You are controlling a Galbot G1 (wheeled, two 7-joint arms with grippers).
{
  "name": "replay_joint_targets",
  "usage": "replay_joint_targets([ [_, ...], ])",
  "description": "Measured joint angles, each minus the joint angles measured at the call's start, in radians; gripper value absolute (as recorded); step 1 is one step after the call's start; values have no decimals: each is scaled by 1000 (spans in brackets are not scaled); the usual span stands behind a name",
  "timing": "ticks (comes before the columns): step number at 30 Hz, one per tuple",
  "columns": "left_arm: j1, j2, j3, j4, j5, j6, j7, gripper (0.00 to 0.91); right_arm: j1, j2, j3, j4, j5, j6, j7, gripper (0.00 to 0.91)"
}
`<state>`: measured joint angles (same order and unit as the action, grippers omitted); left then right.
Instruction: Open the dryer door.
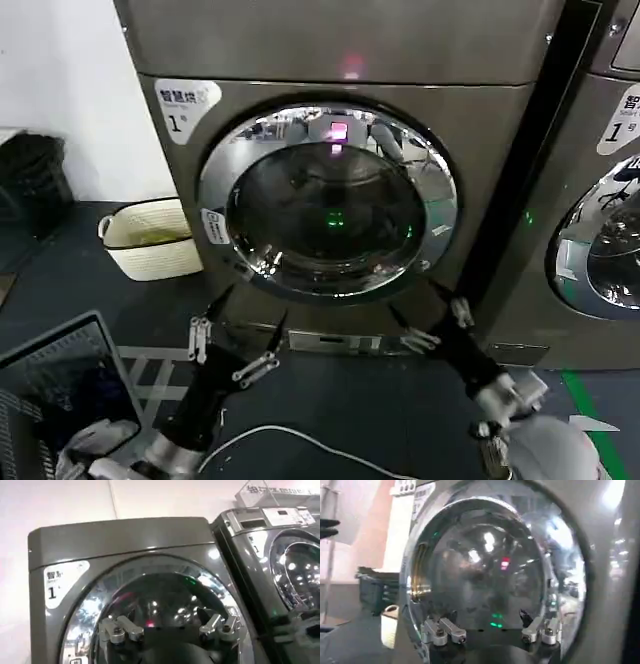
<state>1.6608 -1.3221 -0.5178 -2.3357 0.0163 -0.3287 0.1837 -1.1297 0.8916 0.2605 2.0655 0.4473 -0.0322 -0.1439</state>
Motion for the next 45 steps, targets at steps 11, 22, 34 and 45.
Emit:
replay_joint_targets([
  [11,28,-13,-12,3,2,-20,7,907,287,26,-226,-126,19,4,-1,907],
  [22,43,-19,-37,-2,13,-30,17,907,501,94,-411,-263,19,1,4,907],
  [34,59,-41,-42,-11,38,-42,18,907,655,198,-541,-390,15,0,21,907],
  [45,78,-46,-69,-31,39,-50,18,907,744,304,-636,-484,0,-2,63,907],
])
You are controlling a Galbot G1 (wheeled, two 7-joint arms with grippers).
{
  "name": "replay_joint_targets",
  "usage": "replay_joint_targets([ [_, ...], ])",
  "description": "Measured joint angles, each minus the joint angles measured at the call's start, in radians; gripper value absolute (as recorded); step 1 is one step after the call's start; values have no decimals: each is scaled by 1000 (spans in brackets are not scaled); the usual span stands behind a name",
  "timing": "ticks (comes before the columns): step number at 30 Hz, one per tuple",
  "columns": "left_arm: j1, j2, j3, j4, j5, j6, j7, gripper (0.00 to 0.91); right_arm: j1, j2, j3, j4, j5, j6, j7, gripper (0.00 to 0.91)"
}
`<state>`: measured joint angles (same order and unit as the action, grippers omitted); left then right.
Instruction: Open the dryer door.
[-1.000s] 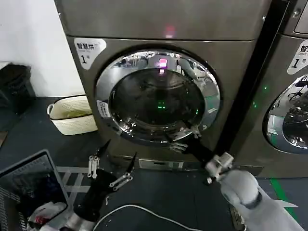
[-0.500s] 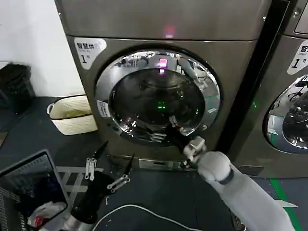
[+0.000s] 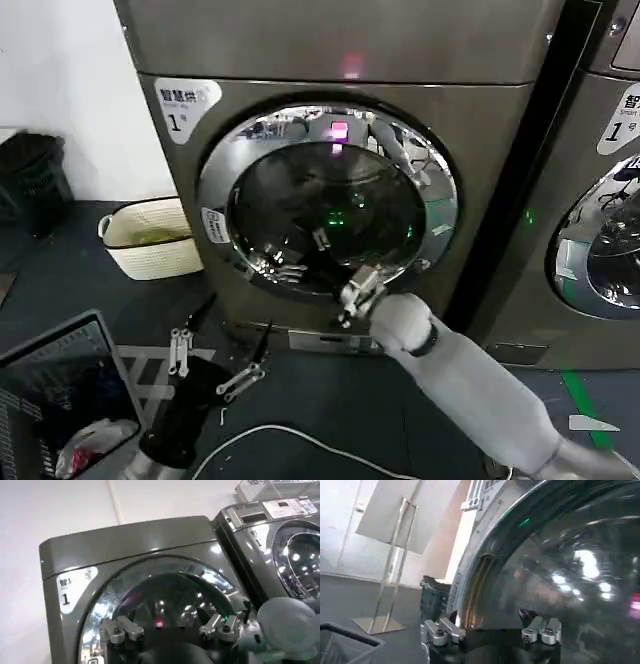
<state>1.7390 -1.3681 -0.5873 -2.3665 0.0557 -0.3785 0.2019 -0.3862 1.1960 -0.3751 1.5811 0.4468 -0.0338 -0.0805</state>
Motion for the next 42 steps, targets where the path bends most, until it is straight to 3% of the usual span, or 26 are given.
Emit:
replay_joint_targets([
  [12,16,-16,-9,-18,12,-13,0,907,63,140,-50,-110,-28,-20,40,907],
  [22,31,-24,-16,-34,22,-24,-2,907,98,205,-50,-213,-20,-14,-44,907],
  [31,50,-30,-45,-33,8,-40,-9,907,132,225,-60,-301,9,67,-202,907],
  [37,45,-52,-84,-22,-33,-29,-24,907,131,202,-65,-296,64,117,-319,907],
  [42,30,-60,-155,-2,-89,-6,-40,907,123,163,-84,-288,161,235,-446,907],
])
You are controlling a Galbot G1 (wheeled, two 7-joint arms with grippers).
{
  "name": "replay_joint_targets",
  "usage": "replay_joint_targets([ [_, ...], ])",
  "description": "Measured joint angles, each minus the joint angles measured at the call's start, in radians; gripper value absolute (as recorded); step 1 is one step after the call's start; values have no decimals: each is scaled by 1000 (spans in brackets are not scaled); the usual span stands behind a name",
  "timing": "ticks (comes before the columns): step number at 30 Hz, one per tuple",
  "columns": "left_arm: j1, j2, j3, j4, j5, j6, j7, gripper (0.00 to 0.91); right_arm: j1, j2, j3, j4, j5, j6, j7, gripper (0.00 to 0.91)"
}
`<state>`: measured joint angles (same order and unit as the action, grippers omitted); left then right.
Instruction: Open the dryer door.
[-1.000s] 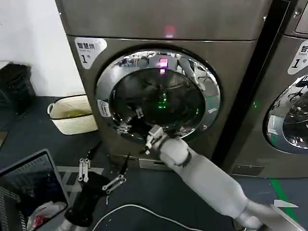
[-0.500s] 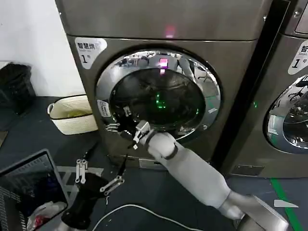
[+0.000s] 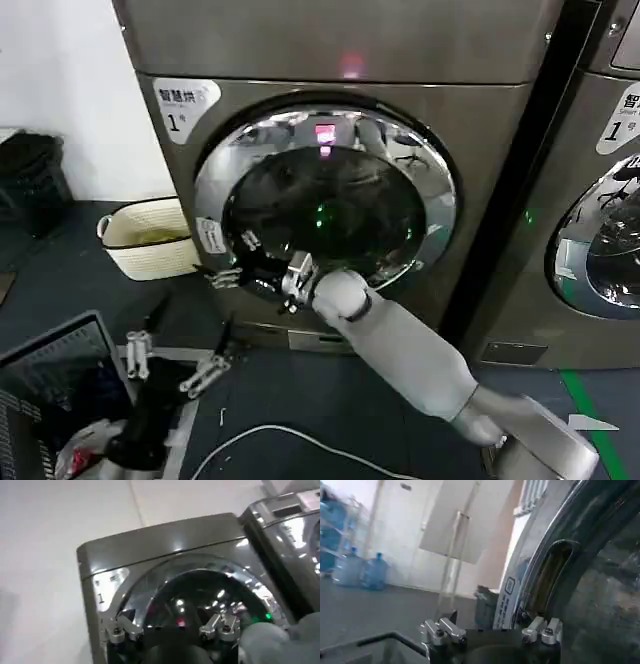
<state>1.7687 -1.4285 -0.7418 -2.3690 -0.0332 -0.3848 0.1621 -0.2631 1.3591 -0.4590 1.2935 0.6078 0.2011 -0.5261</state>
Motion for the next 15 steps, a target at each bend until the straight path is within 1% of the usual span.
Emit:
replay_joint_targets([
  [2,-6,0,-44,9,-30,9,-10,907,-10,-18,0,16,22,14,-44,907],
  [4,-11,5,-94,17,-57,17,-12,907,-20,-38,3,34,29,20,-77,907],
  [7,-30,17,-180,24,-116,30,-9,907,-40,-84,12,76,38,48,-143,907],
  [12,-77,51,-311,50,-192,61,-7,907,-78,-176,30,164,45,80,-246,907],
  [15,-106,77,-342,74,-195,62,-5,907,-109,-235,55,231,53,99,-309,907],
])
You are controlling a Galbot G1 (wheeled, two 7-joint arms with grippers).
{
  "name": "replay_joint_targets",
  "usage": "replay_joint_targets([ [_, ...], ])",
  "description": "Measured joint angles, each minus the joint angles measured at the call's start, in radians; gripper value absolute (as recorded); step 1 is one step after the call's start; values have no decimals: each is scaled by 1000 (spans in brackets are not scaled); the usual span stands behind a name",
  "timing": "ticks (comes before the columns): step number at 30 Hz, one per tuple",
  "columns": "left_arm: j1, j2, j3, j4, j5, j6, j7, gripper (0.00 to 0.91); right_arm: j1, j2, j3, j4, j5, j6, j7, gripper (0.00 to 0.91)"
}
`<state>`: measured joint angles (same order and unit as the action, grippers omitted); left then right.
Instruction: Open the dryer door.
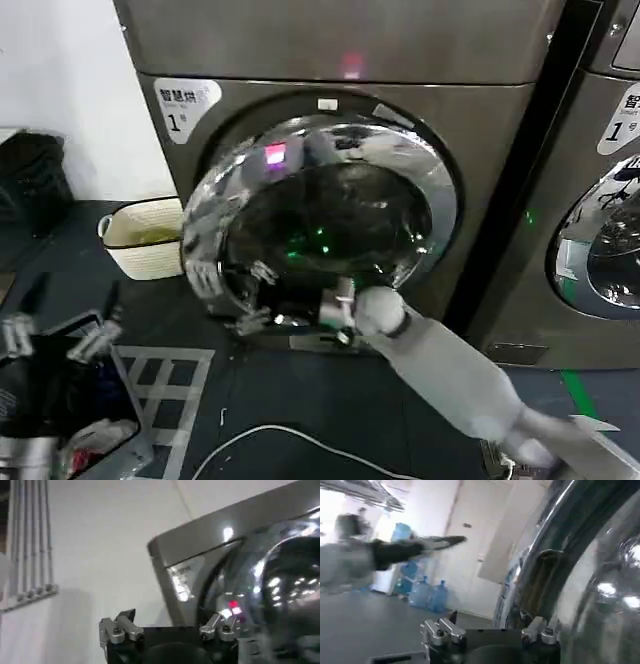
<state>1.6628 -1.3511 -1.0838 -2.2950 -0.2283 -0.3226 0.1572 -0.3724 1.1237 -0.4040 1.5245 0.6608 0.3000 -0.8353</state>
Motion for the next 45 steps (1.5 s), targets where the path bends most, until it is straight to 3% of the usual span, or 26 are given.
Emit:
replay_joint_targets([
  [8,-75,73,44,68,49,9,18,907,-184,-175,218,194,-37,4,-78,907],
  [12,-134,118,110,108,59,16,16,907,-392,-253,464,305,-45,35,-112,907],
  [15,-187,157,170,148,56,16,15,907,-605,-262,695,387,-56,75,-134,907],
  [18,-247,198,235,186,50,9,16,907,-817,-225,928,454,-84,126,-125,907],
  [22,-311,248,339,227,61,-14,18,907,-1069,-110,1217,505,-152,215,-17,907],
  [28,-375,319,549,229,150,-45,25,907,-1273,113,1560,507,-355,260,272,907],
  [32,-431,337,694,239,189,-56,26,907,-1295,225,1761,483,-482,208,527,907],
  [35,-474,334,792,256,209,-63,26,907,-1287,283,1882,472,-532,128,720,907],
  [38,-514,323,876,276,212,-63,26,907,-1277,323,1994,459,-603,4,899,907],
  [41,-556,312,948,293,210,-61,26,907,-1264,331,2099,436,-629,-140,1029,907],
  [45,-618,293,1043,323,207,-57,26,907,-1241,320,2222,392,-653,-246,1079,907],
])
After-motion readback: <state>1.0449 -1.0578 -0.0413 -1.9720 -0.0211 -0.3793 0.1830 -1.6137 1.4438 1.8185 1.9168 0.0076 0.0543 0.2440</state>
